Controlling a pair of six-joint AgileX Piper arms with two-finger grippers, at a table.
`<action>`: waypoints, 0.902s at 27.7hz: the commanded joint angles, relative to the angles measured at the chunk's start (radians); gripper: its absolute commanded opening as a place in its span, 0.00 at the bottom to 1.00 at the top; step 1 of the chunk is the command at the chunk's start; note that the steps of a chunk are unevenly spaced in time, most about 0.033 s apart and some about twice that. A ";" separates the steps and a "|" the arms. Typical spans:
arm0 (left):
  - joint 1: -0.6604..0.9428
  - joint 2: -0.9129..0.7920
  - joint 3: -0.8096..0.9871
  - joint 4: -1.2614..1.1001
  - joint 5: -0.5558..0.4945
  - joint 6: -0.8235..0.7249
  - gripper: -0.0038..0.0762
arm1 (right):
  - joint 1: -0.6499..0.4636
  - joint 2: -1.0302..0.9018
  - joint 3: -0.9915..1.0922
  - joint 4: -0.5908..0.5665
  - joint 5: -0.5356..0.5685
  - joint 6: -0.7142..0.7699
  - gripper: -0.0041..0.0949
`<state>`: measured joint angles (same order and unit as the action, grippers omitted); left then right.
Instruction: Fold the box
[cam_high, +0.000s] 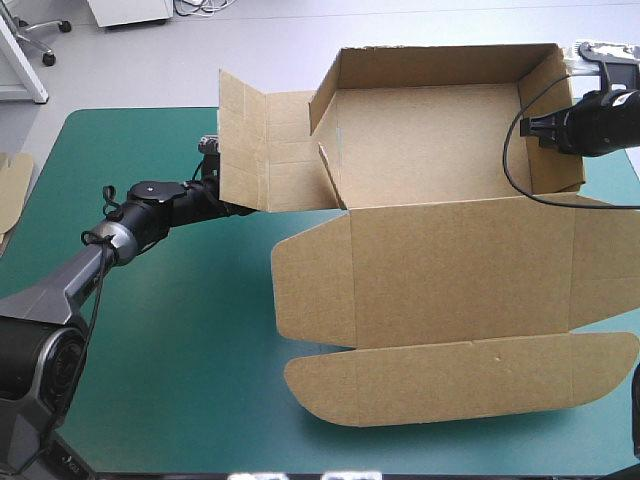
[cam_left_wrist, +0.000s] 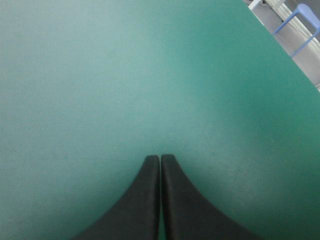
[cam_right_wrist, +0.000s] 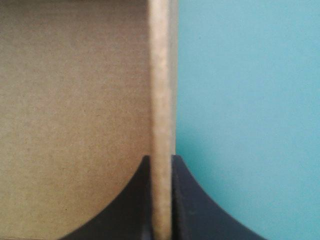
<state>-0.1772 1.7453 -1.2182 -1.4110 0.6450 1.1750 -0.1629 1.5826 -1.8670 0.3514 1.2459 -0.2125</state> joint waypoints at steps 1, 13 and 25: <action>0.000 -0.048 -0.030 -0.104 0.066 -0.014 0.05 | -0.010 -0.053 -0.035 0.063 -0.015 0.007 0.01; 0.000 -0.048 -0.210 -0.146 0.287 -0.039 0.05 | -0.010 -0.065 -0.035 0.054 -0.022 0.007 0.01; 0.000 -0.048 -0.320 -0.101 0.297 -0.086 0.05 | -0.010 -0.065 -0.035 0.027 -0.030 0.007 0.01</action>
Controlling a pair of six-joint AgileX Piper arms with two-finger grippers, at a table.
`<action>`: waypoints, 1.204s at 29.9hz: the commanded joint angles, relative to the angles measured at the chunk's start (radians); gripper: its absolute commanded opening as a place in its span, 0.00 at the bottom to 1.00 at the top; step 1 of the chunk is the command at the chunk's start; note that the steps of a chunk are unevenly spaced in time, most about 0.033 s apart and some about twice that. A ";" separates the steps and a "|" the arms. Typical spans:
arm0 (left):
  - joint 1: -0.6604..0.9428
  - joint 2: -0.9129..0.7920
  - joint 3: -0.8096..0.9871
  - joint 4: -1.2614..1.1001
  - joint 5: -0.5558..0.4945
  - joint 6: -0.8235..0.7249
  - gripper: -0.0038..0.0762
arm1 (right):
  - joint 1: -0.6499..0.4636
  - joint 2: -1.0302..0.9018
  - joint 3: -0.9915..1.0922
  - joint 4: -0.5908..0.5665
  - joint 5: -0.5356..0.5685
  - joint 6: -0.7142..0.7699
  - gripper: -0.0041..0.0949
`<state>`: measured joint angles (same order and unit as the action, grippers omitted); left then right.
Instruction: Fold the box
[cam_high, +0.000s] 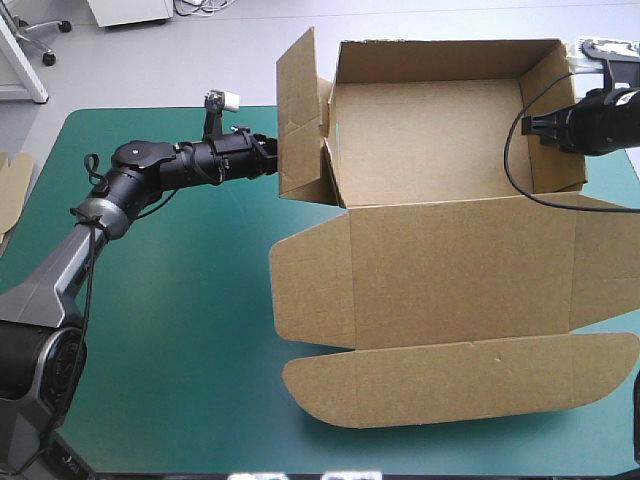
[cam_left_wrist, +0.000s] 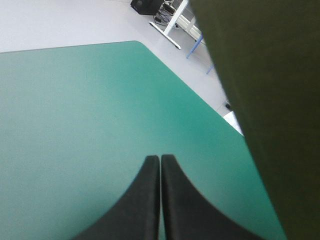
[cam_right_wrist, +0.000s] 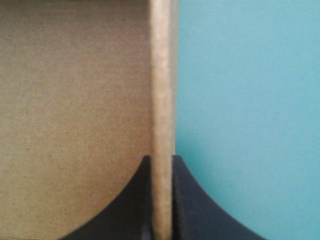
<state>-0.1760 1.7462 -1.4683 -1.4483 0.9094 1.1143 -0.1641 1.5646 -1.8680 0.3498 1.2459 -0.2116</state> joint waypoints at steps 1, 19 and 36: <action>-0.001 -0.049 -0.085 -0.058 0.032 -0.038 0.05 | -0.008 -0.047 -0.034 0.029 -0.036 0.007 0.01; -0.001 -0.049 -0.262 0.064 0.164 -0.204 0.11 | -0.008 -0.047 -0.032 0.040 -0.059 0.013 0.01; 0.109 -0.077 -0.279 0.047 0.301 -0.269 0.48 | 0.071 0.021 -0.032 0.104 -0.128 0.055 0.02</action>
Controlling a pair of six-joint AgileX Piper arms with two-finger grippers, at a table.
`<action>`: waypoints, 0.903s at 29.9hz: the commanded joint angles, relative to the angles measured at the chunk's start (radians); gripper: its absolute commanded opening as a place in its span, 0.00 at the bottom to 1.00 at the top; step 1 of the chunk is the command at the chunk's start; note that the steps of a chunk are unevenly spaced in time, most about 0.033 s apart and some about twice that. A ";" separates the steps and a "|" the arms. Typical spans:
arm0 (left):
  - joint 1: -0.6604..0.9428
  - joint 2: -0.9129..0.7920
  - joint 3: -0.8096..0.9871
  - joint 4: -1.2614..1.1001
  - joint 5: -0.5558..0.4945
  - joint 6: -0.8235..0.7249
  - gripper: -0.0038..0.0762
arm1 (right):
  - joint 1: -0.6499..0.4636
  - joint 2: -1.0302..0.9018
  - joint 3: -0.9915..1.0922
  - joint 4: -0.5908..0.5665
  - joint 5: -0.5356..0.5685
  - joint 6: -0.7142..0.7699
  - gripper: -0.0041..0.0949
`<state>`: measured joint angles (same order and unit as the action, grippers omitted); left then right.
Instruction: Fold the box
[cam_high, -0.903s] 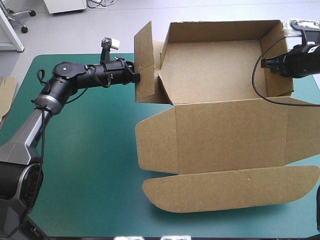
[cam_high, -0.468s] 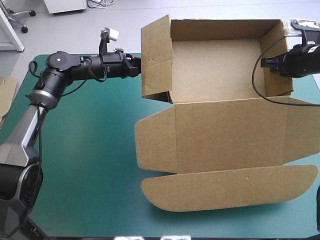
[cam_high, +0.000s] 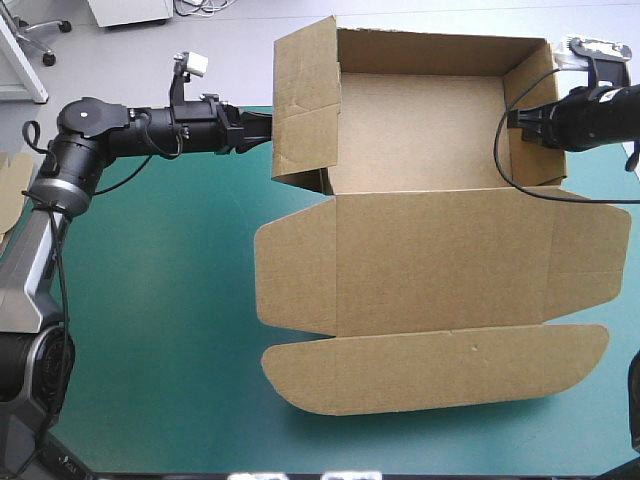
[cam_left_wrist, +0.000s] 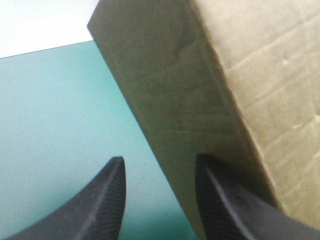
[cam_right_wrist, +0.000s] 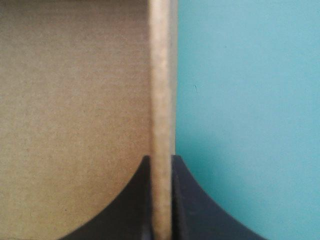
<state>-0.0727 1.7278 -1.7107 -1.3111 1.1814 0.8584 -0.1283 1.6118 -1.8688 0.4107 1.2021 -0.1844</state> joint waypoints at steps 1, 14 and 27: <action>0.005 -0.059 -0.036 -0.088 0.036 -0.013 0.48 | 0.057 -0.026 -0.031 0.029 -0.103 0.037 0.02; 0.005 -0.059 -0.141 -0.132 0.075 -0.061 0.48 | 0.115 0.006 -0.031 -0.029 -0.122 0.078 0.02; 0.005 -0.075 -0.220 -0.112 0.108 -0.082 0.48 | 0.115 0.006 -0.031 -0.025 -0.124 0.078 0.02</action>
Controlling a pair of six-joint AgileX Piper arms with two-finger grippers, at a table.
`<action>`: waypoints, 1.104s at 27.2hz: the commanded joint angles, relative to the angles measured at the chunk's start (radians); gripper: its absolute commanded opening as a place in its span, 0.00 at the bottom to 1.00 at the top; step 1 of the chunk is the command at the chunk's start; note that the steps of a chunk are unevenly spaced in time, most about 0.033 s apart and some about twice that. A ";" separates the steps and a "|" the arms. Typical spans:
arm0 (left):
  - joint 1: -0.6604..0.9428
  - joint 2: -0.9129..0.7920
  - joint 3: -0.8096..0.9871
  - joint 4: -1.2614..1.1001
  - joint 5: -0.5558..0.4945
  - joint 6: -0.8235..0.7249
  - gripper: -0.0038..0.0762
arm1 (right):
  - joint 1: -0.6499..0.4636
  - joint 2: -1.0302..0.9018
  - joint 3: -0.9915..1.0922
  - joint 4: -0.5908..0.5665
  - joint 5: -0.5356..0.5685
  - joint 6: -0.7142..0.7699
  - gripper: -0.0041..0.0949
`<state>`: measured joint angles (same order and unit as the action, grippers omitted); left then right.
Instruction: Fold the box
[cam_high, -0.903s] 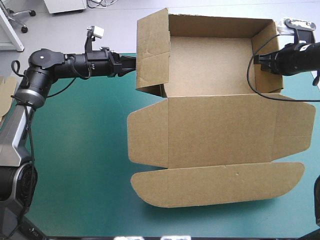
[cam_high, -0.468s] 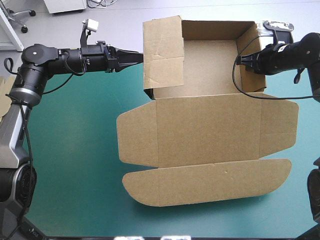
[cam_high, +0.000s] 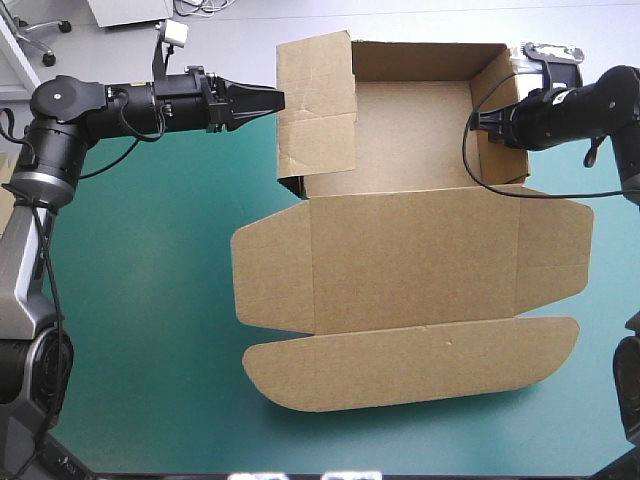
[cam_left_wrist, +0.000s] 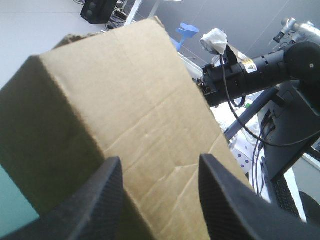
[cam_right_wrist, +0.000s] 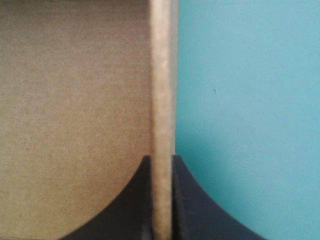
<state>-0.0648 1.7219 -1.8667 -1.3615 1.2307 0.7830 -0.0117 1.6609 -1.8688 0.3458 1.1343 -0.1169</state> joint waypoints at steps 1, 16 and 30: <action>-0.002 -0.074 -0.087 -0.038 0.059 -0.006 0.48 | -0.002 -0.043 -0.031 0.040 -0.055 0.010 0.02; -0.002 -0.205 -0.229 1.116 -0.068 -0.345 0.48 | 0.000 -0.043 -0.033 0.079 -0.095 -0.001 0.02; 0.241 -0.209 -0.084 1.556 -0.239 -0.607 0.48 | 0.000 -0.042 -0.225 0.147 -0.030 -0.016 0.02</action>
<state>0.0892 1.5518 -2.0001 0.2763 1.1224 0.2032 -0.0117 1.6638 -2.0582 0.4228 1.1515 -0.1356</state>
